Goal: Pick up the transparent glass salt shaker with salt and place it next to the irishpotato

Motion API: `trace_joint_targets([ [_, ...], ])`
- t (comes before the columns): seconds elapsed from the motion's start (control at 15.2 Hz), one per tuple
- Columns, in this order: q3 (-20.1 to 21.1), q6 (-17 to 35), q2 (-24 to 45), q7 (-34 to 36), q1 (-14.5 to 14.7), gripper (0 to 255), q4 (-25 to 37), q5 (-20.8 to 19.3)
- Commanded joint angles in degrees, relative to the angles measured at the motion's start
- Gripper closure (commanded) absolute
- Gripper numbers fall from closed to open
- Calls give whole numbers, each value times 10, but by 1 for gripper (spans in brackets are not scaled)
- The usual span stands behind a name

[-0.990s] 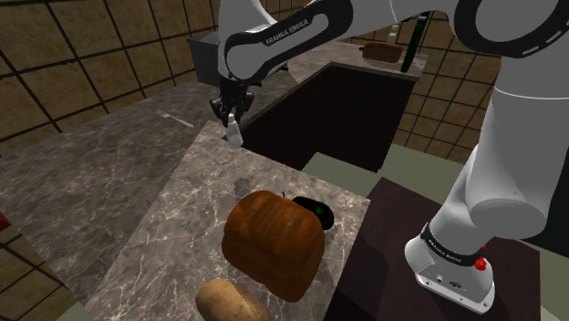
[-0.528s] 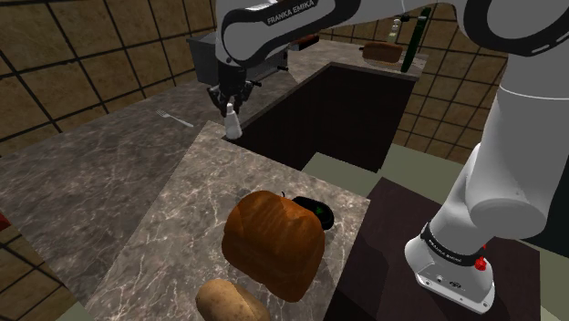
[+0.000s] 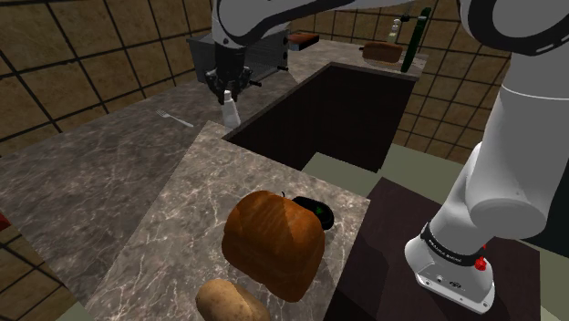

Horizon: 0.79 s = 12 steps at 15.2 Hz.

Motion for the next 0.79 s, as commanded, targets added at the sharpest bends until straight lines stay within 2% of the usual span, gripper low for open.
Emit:
trace_joint_targets([
  [0.0, 1, -17, -2, 1, 1, 255, 14, 0],
  [0.2, 1, -33, -3, 0, 1, 255, 30, 0],
  [0.73, 32, -1, -134, 72, 36, 255, -134, -1],
])
